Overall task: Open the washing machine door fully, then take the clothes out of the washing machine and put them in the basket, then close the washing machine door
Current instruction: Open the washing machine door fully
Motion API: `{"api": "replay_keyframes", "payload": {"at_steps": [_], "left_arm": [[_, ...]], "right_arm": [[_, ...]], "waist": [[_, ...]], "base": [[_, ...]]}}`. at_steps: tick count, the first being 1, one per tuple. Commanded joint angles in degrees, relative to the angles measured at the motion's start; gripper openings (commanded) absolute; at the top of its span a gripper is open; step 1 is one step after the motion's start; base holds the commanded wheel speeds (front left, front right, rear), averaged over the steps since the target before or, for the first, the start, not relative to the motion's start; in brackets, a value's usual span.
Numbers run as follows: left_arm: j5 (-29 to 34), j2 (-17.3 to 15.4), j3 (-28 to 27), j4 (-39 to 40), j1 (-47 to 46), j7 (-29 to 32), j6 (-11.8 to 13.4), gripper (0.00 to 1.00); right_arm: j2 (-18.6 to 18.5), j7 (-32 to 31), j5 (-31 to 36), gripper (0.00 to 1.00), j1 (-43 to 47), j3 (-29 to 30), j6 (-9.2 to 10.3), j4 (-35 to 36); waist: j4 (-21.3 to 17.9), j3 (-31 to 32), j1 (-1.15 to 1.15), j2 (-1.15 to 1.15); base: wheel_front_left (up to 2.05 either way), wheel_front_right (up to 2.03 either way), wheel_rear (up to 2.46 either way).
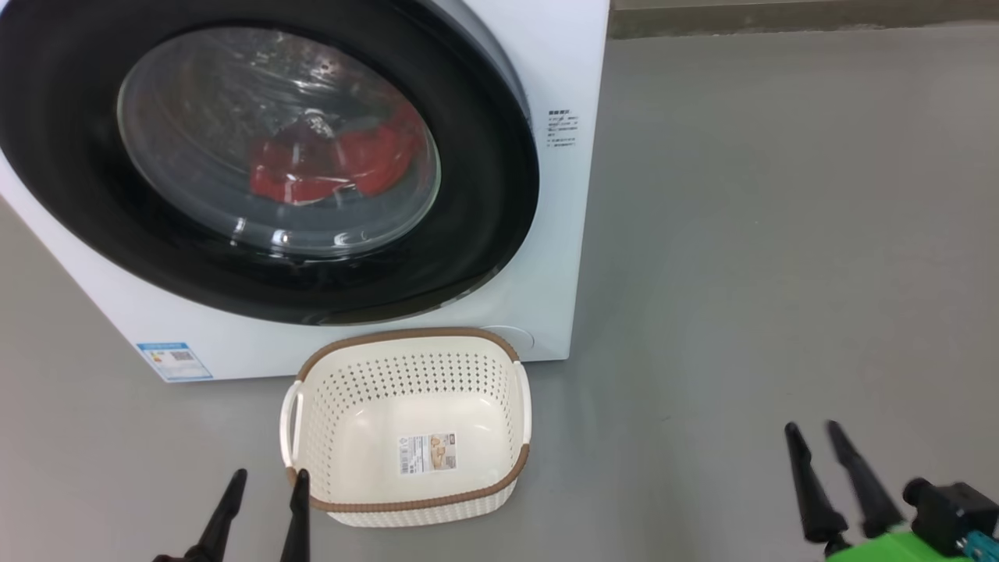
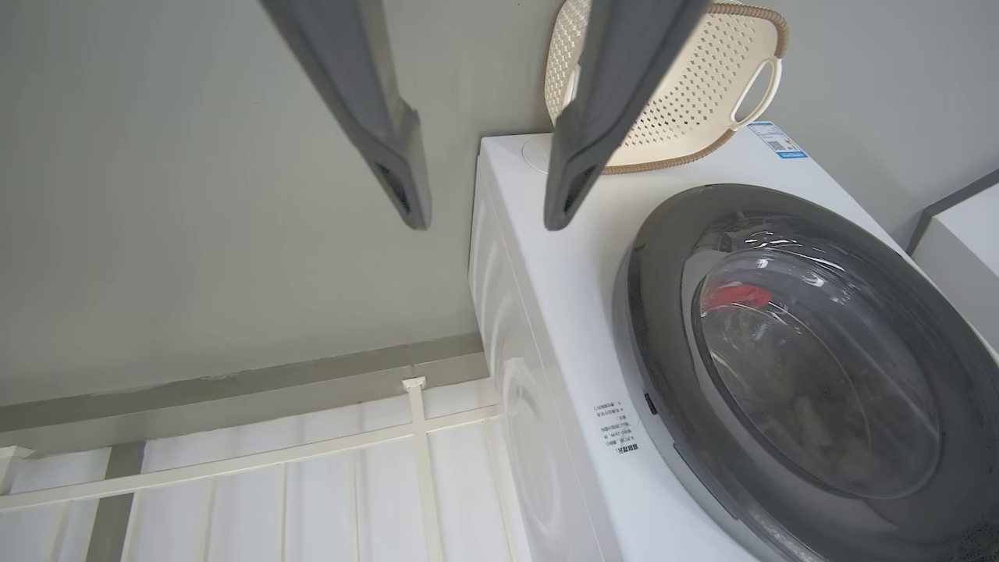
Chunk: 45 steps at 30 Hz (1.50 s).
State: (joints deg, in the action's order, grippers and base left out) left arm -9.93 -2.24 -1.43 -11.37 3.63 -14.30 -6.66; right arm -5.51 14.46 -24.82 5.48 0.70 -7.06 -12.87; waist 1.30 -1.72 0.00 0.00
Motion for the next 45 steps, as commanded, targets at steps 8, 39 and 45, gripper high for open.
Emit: {"api": "replay_keyframes", "payload": {"at_steps": [8, 39, 45], "left_arm": [[-1.5, -0.6, 0.4, 1.7, -2.6, -0.7, -0.2, 1.00], [-8.4, -0.6, 6.9, 2.2, -15.3, -0.7, 0.1, 1.00], [-9.6, -0.6, 8.0, 2.0, -17.2, -0.7, 0.0, 1.00]], "right_arm": [[0.4, 0.5, -8.5, 0.00, -12.0, -5.1, -0.43, 2.0], [-16.3, -4.6, -46.0, 0.00, -55.2, -22.4, -0.43, -2.5], [-19.4, -12.9, -58.0, 0.00, -60.3, -23.4, -0.43, -2.8]], "waist": [[2.5, -2.1, 0.00, 0.00], [13.8, -21.4, 0.00, 0.00], [14.8, -24.1, 0.00, 0.00]], "base": [[0.00, 0.00, 0.00], [0.00, 0.00, 0.00], [0.00, 0.00, 0.00]]}}
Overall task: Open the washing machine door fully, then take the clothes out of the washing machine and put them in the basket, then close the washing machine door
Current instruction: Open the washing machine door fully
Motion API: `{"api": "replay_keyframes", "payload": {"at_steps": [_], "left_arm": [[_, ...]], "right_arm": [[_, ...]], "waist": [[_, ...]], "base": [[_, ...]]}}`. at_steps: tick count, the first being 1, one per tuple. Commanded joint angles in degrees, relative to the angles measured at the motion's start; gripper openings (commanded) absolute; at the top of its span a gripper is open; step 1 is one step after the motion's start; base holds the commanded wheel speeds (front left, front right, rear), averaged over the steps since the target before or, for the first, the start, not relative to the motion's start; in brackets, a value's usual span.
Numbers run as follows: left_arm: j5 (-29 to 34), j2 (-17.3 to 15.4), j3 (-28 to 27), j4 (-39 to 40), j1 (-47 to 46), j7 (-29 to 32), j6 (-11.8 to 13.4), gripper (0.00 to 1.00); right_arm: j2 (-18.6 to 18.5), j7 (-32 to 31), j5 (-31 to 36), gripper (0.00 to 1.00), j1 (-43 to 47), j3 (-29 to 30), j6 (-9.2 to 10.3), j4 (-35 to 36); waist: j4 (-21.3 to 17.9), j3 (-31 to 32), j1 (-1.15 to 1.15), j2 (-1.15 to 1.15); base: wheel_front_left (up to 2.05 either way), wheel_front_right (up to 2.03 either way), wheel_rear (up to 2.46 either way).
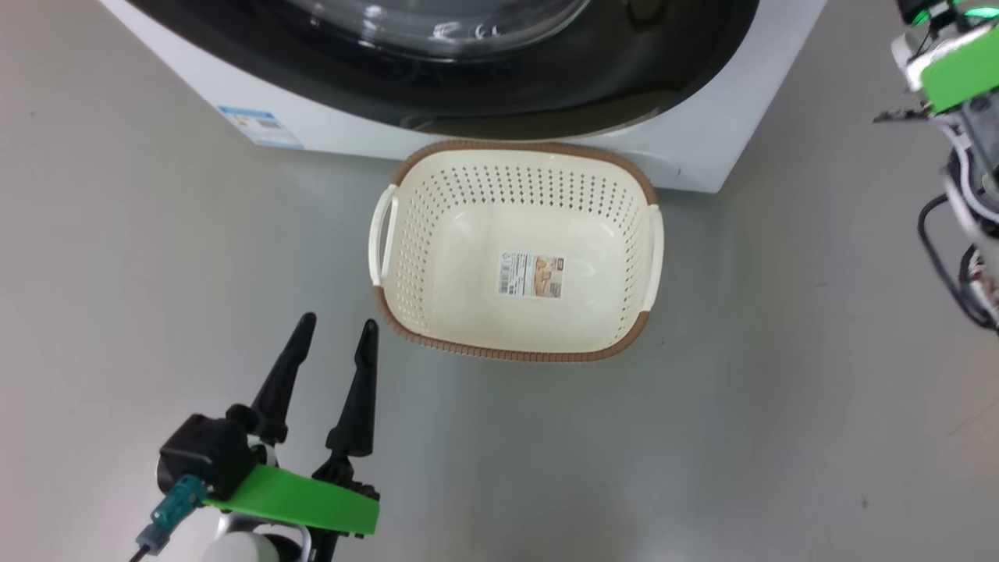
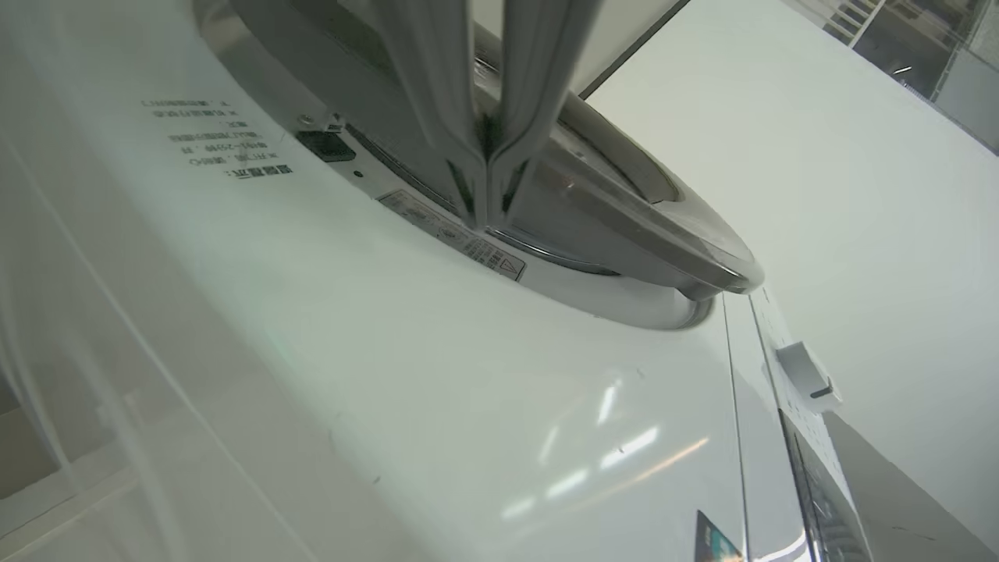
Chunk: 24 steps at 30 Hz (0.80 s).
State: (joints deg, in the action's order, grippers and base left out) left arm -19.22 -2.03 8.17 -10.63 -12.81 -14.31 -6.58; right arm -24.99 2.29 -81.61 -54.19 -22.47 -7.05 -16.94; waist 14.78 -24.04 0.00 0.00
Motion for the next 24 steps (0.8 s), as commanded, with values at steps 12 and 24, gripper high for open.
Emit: {"api": "replay_keyframes", "payload": {"at_steps": [12, 24], "left_arm": [[-1.5, -0.9, 0.1, 1.0, -3.2, -0.7, -0.1, 1.00], [-2.3, -0.9, 1.7, 0.6, -3.8, -0.7, -0.1, 1.00]], "right_arm": [[-1.2, -14.0, -9.8, 0.00, -8.0, -1.4, -0.44, -3.4], [0.6, -24.8, -15.8, 0.00, -10.1, -0.5, -0.44, -9.9]], "waist": [[2.0, -5.1, 0.00, 0.00], [3.3, -5.2, 0.00, 0.00]], "base": [[0.00, 0.00, 0.00], [0.00, 0.00, 0.00]]}}
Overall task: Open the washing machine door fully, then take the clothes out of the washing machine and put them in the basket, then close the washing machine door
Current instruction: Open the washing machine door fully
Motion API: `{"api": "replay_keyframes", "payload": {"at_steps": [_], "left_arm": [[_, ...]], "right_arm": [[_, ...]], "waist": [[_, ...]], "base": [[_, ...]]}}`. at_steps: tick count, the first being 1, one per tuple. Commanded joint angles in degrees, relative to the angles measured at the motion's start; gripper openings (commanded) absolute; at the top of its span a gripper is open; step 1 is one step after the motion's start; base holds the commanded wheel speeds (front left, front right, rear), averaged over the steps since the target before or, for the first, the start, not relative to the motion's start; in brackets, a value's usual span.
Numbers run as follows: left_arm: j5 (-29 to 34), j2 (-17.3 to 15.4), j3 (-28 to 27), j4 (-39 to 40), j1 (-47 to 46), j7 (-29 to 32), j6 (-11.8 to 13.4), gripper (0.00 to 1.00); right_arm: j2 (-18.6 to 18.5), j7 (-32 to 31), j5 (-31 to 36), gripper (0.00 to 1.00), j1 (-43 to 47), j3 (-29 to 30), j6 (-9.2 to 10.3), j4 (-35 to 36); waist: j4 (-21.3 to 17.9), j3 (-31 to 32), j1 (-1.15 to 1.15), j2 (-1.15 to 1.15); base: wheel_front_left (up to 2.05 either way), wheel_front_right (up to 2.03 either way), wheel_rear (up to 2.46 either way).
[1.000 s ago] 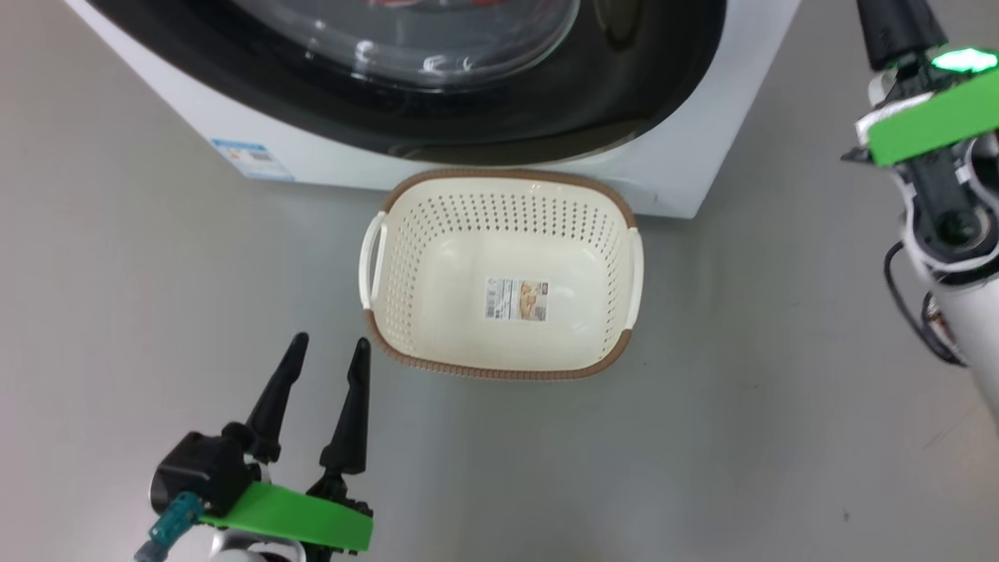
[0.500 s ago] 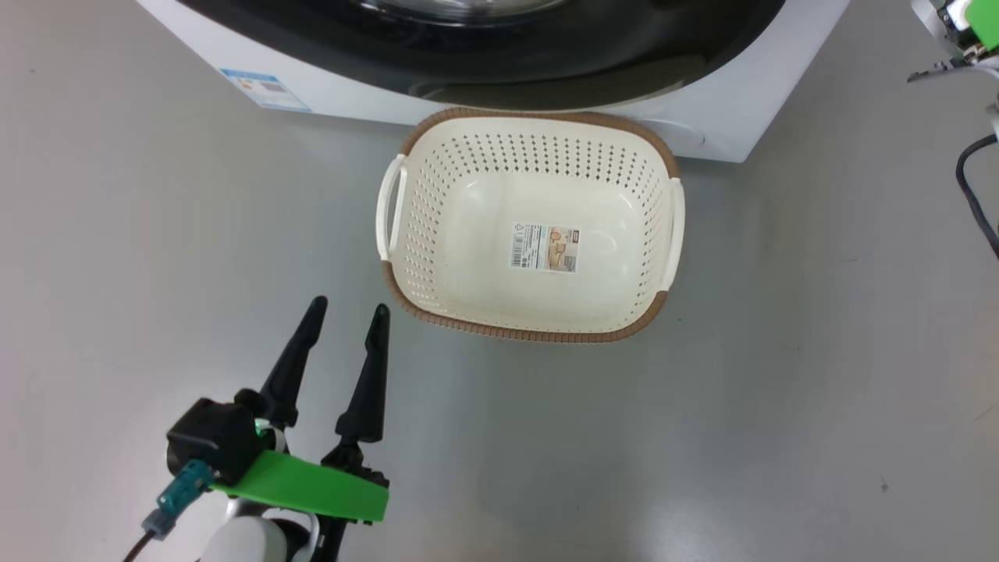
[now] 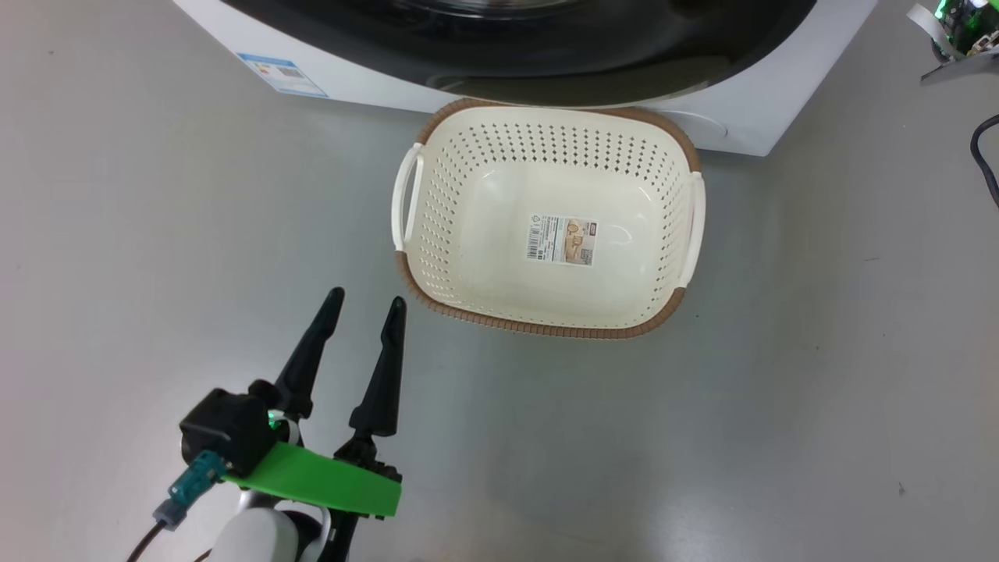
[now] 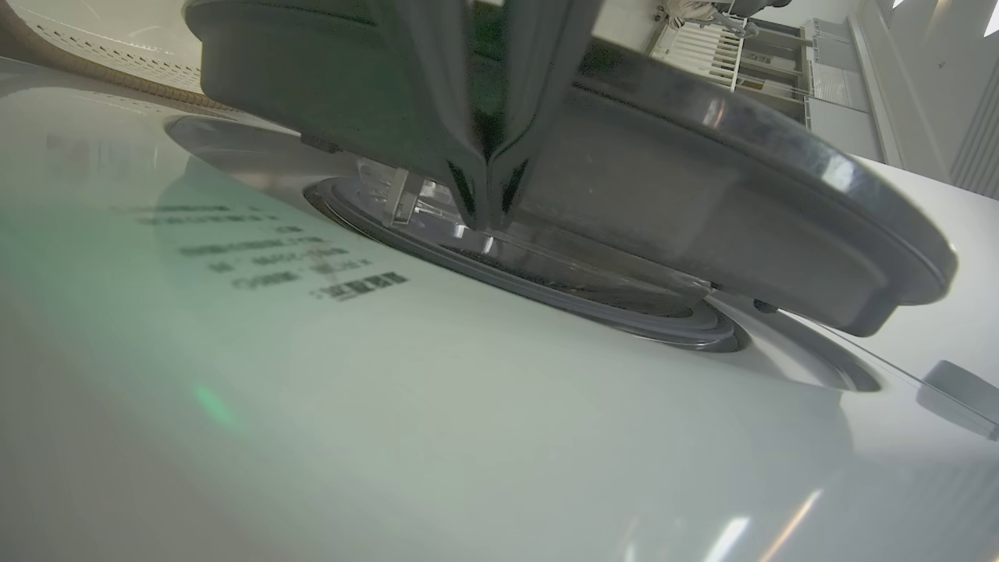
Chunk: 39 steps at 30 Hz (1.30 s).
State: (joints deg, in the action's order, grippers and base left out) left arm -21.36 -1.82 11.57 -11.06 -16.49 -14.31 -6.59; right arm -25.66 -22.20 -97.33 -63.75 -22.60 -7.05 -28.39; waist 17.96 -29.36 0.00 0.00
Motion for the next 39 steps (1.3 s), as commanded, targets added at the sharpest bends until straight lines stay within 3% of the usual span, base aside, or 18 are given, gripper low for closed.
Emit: {"api": "replay_keyframes", "payload": {"at_steps": [1, 13, 39], "left_arm": [[-0.3, -1.1, -1.7, 1.1, -0.1, -0.7, 0.0, 1.00], [-0.4, -1.1, -0.9, 0.8, 1.3, -0.7, 0.4, 1.00], [1.5, -1.1, -1.3, 1.3, 4.9, -0.7, 0.3, 1.00]], "right_arm": [[1.3, -0.8, -0.3, 0.00, -0.7, -0.1, -0.44, 1.1], [3.8, -4.9, -0.5, 0.00, 3.1, 1.0, -0.44, 0.3], [8.4, -9.2, 2.6, 0.00, 18.5, 0.7, -0.44, 9.4]], "waist": [[0.2, 0.2, 0.00, 0.00], [0.6, 3.6, 0.00, 0.00], [-0.6, 10.7, 0.00, 0.00]], "base": [[0.00, 0.00, 0.00], [0.00, 0.00, 0.00], [0.00, 0.00, 0.00]]}}
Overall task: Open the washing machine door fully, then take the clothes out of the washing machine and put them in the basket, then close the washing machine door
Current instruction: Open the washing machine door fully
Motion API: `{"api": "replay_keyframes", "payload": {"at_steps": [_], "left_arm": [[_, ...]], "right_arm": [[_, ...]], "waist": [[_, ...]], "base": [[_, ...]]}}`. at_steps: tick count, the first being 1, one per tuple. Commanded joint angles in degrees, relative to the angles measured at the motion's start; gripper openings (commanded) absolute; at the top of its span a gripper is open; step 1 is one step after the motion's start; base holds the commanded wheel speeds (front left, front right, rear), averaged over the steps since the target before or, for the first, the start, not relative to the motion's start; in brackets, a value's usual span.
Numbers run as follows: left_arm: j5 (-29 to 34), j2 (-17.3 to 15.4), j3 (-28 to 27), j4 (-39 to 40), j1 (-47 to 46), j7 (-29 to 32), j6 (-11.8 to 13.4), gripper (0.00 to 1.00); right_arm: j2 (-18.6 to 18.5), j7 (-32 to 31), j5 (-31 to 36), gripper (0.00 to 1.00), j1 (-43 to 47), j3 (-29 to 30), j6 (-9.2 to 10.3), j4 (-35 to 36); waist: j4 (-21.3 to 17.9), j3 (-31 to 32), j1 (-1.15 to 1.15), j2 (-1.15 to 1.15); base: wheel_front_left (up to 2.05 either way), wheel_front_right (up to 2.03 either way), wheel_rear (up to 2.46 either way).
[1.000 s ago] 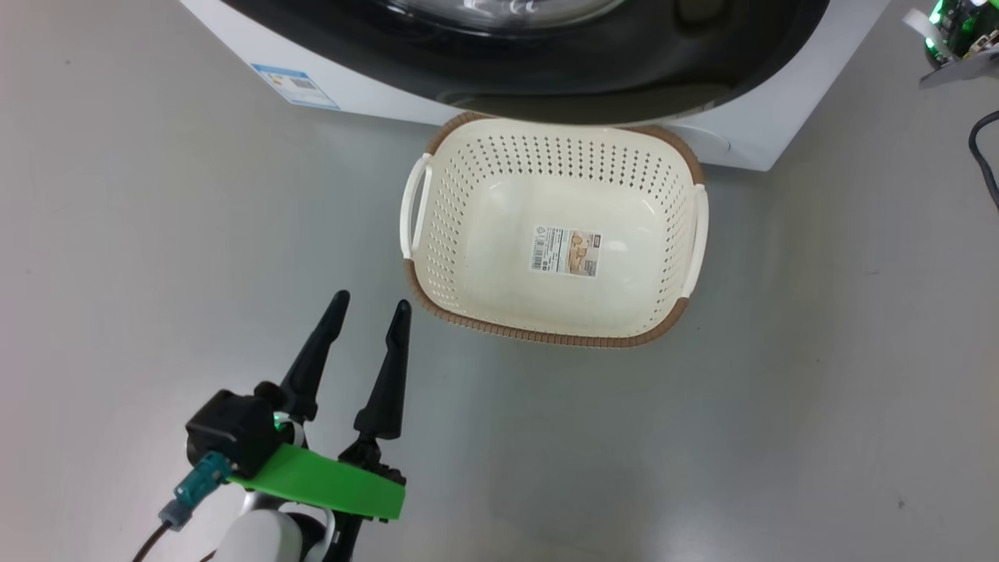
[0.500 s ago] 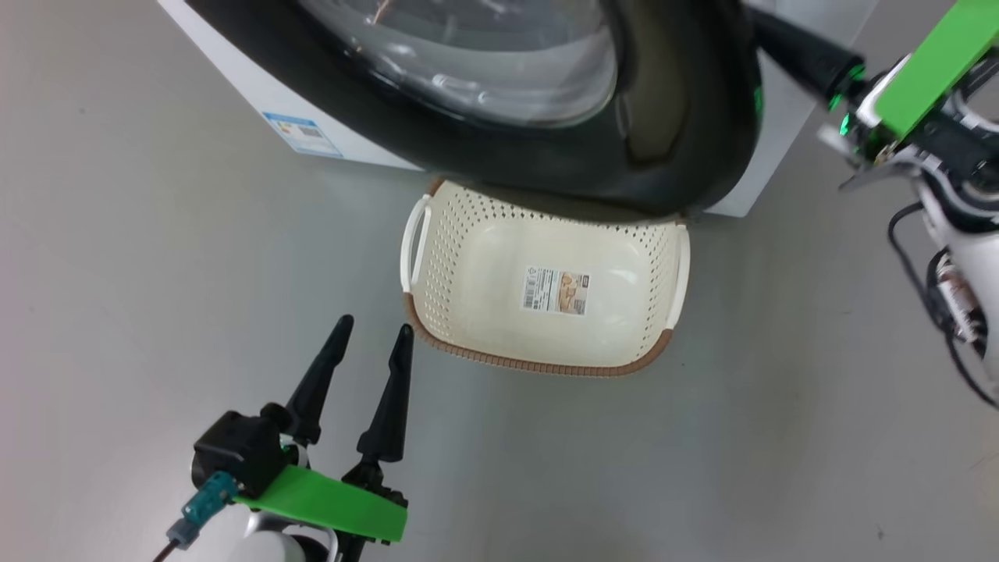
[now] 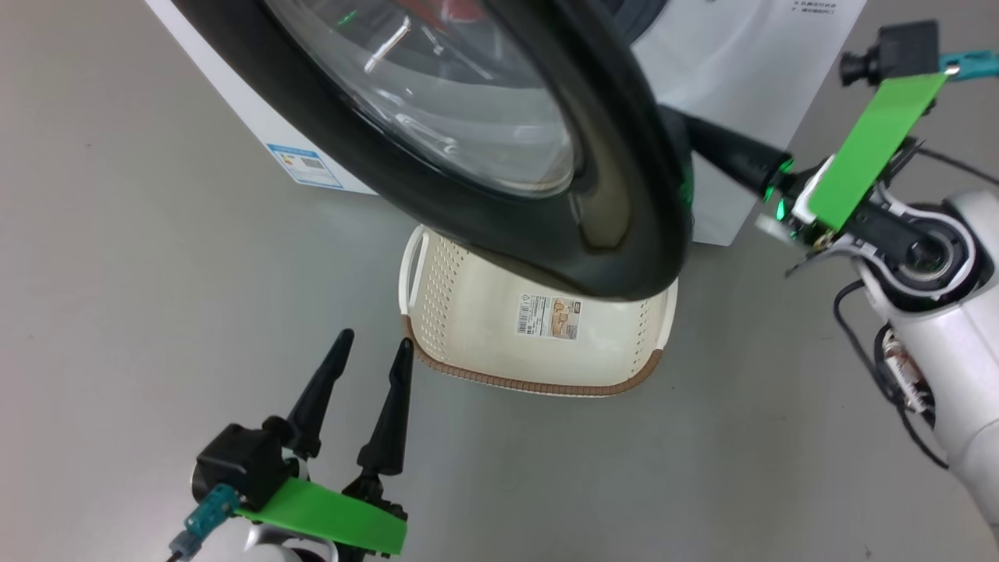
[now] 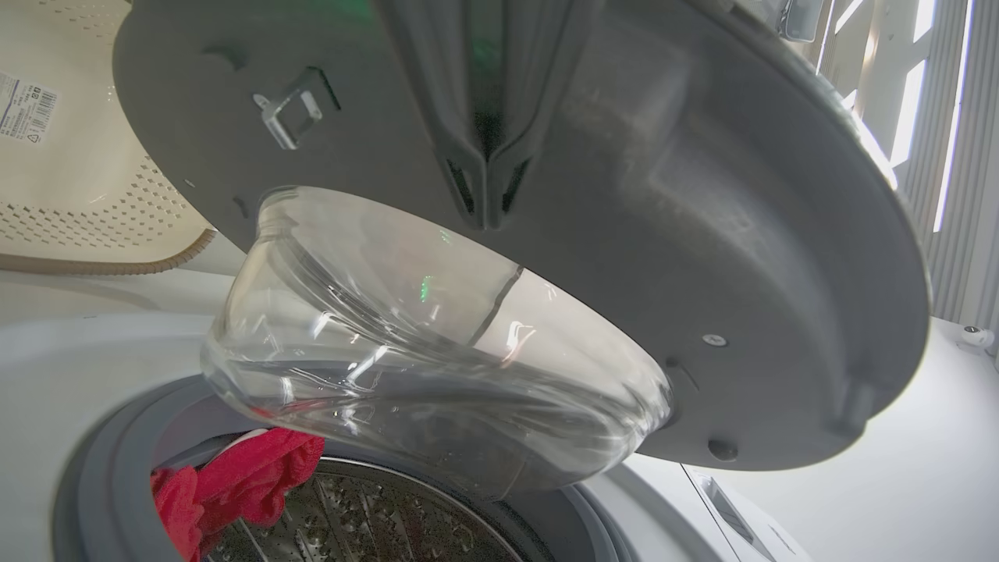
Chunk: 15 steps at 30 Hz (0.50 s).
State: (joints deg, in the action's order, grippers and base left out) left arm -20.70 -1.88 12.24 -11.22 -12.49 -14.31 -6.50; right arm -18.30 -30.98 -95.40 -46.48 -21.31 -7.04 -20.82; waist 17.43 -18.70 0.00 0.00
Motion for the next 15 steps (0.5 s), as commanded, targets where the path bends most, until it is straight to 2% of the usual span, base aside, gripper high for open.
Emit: {"api": "replay_keyframes", "payload": {"at_steps": [1, 8, 15], "left_arm": [[0.9, -1.0, -1.9, 1.5, 0.9, -0.7, 0.3, 1.00], [0.9, -1.0, -1.9, 2.0, 1.4, -0.7, 0.4, 1.00], [0.9, -1.0, -2.1, 2.2, 1.6, -0.7, 0.5, 1.00]], "right_arm": [[1.3, -0.7, 0.7, 0.00, 1.8, -0.7, -0.45, 2.4], [2.8, -3.2, 1.1, 0.00, 5.8, -2.0, -0.45, 5.8], [4.1, -2.8, 2.7, 0.00, 7.6, -2.1, -0.45, 7.4]], "waist": [[-0.1, 0.2, 0.00, 0.00], [-0.4, 0.8, 0.00, 0.00], [-0.6, 1.1, 0.00, 0.00]], "base": [[0.00, 0.00, 0.00], [0.00, 0.00, 0.00], [0.00, 0.00, 0.00]]}}
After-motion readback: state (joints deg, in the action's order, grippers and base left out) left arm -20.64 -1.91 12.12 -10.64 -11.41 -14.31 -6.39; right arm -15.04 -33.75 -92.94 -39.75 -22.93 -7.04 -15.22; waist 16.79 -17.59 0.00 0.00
